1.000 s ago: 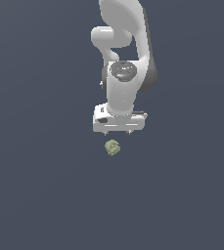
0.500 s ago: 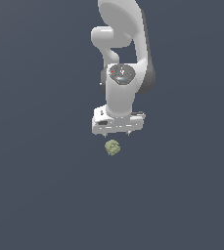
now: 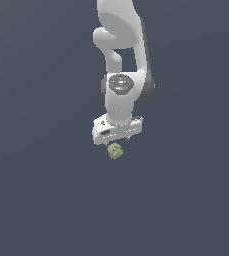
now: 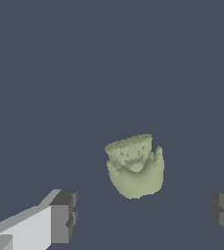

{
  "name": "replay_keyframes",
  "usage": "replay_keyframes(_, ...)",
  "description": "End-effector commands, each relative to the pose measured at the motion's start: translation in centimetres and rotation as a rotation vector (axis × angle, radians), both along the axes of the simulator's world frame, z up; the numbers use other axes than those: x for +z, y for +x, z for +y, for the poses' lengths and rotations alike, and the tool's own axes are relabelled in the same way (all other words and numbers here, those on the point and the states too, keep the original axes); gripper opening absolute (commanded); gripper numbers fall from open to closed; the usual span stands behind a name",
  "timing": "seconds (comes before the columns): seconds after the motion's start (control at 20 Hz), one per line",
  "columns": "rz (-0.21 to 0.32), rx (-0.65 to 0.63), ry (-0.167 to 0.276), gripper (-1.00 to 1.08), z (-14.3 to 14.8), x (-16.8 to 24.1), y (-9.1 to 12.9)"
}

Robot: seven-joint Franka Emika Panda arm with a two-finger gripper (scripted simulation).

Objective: Pick up the object and move it to a goal position.

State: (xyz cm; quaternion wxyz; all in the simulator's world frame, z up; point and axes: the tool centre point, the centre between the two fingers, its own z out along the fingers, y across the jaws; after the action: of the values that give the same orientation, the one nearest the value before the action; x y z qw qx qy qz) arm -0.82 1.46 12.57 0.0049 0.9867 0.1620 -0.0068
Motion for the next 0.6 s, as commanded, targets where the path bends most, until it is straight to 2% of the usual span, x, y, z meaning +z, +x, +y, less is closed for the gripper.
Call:
replay_keyframes(0.0,-0.002,0.063,0.003,1.00,-0.2,-0.8,0.0)
replay_keyframes(0.55,-0.009,0.245,0.012,1.00,-0.9,-3.1,-0.1)
